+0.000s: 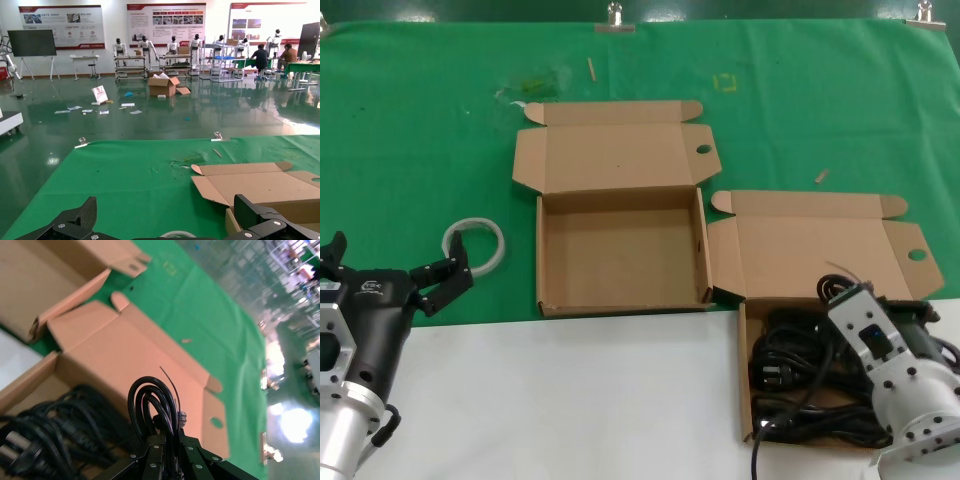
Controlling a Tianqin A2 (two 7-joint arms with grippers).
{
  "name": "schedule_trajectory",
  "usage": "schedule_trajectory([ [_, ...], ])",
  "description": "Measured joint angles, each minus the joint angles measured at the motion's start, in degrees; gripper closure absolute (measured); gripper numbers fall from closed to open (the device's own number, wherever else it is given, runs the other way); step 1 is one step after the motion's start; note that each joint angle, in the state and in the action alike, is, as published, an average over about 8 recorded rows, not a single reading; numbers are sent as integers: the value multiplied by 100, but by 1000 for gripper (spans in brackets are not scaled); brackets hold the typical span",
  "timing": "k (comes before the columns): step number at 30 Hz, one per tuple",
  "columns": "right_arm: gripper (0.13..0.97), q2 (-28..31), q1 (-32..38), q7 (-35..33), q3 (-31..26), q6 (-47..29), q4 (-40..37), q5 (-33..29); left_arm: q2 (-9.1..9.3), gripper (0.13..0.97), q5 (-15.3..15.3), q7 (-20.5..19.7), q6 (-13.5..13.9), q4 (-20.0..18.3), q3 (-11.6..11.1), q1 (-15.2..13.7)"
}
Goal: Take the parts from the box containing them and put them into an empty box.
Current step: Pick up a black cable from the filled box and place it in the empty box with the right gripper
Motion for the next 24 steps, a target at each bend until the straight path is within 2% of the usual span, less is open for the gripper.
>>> schedule_trajectory([
  [7,926,0,95,-49,-189,369,534,0,0,132,0,0,0,0,0,0],
  [12,926,0,351,135,-566,403,552,0,0,132,0,0,0,0,0,0],
  [18,926,3,917,564,-1254,87,-4,0,0,132,0,0,0,0,0,0],
  [24,926,12,1732,1251,-2173,-462,-909,0,0,132,0,0,0,0,0,0],
])
